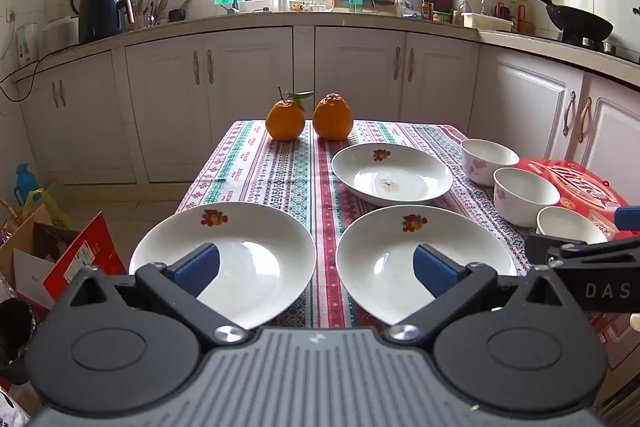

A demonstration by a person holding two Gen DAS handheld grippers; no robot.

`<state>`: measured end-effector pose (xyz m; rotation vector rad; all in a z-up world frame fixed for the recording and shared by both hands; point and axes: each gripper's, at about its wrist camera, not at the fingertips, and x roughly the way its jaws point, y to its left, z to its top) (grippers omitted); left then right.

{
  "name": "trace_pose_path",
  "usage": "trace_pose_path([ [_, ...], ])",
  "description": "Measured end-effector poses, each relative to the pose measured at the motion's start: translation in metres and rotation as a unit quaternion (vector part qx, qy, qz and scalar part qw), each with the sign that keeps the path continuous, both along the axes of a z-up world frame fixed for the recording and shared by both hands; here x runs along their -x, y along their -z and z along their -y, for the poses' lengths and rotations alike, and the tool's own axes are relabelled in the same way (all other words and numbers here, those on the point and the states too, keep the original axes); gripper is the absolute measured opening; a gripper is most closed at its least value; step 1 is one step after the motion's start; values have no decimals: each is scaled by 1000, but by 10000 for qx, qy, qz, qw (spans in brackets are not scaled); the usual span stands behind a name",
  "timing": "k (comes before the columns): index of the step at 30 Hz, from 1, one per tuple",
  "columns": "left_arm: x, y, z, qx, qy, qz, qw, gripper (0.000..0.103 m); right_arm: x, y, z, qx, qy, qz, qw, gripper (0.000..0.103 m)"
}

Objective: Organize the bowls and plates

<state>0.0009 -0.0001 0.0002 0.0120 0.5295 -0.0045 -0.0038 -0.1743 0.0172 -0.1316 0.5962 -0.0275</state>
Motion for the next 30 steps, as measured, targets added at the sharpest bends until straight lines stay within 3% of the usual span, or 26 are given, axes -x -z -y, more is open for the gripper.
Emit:
trace_pose_path([
  [30, 1, 1, 3, 7, 4, 112, 9999, 102, 0, 0, 0, 13, 2, -11, 10000, 103],
])
